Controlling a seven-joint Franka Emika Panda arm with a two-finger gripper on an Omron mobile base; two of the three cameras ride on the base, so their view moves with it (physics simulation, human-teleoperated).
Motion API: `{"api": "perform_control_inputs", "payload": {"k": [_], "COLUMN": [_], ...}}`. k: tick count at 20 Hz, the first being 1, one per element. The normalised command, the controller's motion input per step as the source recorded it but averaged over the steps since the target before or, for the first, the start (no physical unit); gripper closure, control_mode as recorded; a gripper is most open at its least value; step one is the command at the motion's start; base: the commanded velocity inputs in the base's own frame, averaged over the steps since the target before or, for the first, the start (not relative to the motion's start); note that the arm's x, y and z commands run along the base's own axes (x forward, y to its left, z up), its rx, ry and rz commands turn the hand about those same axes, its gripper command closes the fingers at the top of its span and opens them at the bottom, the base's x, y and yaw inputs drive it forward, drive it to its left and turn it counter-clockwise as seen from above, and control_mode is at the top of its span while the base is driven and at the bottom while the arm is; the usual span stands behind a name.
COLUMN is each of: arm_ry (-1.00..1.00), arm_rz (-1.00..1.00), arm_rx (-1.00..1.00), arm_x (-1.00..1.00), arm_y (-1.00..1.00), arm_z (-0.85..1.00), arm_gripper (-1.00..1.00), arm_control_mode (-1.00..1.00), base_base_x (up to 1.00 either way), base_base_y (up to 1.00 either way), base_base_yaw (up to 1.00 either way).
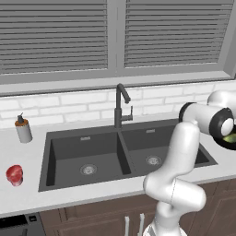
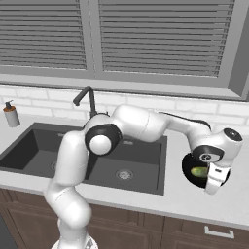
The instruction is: Pick the cucumber from the sink and place it in the bowl. Then pick the bowl and place it in the microwave. Then close the microwave door and press the start button.
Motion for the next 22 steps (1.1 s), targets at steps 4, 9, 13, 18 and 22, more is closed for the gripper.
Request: {"api": "perform_control_inputs", "payload": {"k": [4,9,13,18,22], "arm_ry": [0.00,0.00,0.00,0.00,0.00], "arm_rz": [0.00,0.00,0.00,0.00,0.00], "arm_rx": [0.00,0.01,0.02,0.01,0.00], "arm_x": [0.05,0.17,0.25,0.21,0.18], "arm_y": [0.00,0.00,0.00,0.00,0.00], "arm_z": [-0.32,-0.15,-0.10,-0.20,-0.31], "arm_gripper": [-1.00,-1.00,-1.00,-1.00,-1.00], "arm_control_mode": [-1.00,-1.00,-1.00,-1.00,-1.00], "base_base_x": [0.00,0.00,0.00,0.00,0.00], "base_base_y": [0.00,0.00,0.00,0.00,0.00], "base_base_yaw": [0.00,0.00,0.00,0.00,0.00]}}
